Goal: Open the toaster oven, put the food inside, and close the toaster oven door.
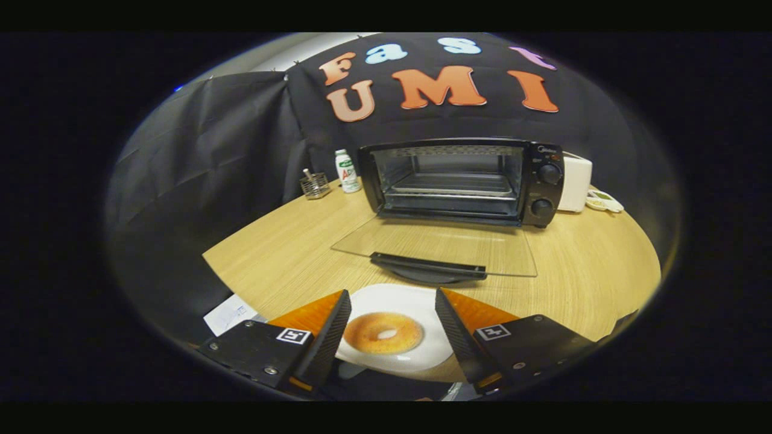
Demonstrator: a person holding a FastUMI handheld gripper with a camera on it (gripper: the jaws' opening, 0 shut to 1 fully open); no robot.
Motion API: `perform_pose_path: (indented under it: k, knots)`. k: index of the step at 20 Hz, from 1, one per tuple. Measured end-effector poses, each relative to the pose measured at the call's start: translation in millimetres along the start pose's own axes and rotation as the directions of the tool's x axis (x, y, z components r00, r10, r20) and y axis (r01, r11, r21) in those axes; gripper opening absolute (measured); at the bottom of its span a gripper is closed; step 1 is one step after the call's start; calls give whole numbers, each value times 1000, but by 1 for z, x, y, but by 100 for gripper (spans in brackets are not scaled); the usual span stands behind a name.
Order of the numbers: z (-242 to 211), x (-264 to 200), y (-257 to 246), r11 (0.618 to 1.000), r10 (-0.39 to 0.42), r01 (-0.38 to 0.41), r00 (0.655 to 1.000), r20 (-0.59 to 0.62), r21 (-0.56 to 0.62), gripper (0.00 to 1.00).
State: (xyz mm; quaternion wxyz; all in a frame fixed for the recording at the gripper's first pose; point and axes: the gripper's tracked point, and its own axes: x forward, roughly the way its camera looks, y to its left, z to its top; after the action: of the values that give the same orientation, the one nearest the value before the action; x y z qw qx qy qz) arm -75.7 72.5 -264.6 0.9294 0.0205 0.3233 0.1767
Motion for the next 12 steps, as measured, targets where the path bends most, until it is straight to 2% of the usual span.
perform_pose_path:
  k: [4,9,12]
  knots:
    - [-23,-8,9,998,49,-51,998,-41,-42,85]
    - [-47,0,1,996,9,-19,994,-111,-90,85]
    - [-48,3,-1,994,-1,-11,994,-111,-108,85]
